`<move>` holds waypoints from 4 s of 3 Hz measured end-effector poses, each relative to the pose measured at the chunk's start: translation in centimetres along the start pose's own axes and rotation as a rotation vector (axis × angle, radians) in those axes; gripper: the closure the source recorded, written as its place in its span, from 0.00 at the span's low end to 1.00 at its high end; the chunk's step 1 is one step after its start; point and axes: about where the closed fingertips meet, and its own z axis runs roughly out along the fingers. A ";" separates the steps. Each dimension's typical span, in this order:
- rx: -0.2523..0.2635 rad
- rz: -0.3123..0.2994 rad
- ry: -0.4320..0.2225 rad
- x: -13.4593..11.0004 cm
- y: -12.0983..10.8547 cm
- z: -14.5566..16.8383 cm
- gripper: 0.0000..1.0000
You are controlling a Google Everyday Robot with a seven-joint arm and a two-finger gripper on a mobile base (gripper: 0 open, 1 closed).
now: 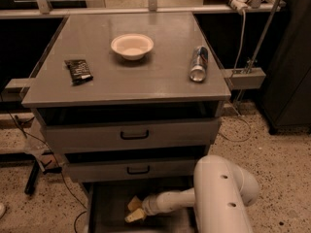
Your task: Pick sponge from bottom drawer and place on counter
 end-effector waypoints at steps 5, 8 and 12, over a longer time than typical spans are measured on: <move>0.000 0.000 0.000 0.0 0.0 0.0 1.00; -0.007 0.216 -0.147 -1.3 1.5 -7.3 1.00; 0.063 0.311 -0.218 -1.3 4.2 -17.3 1.00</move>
Offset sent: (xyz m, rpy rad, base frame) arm 0.0000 0.0000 0.0000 0.0000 0.0000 0.0000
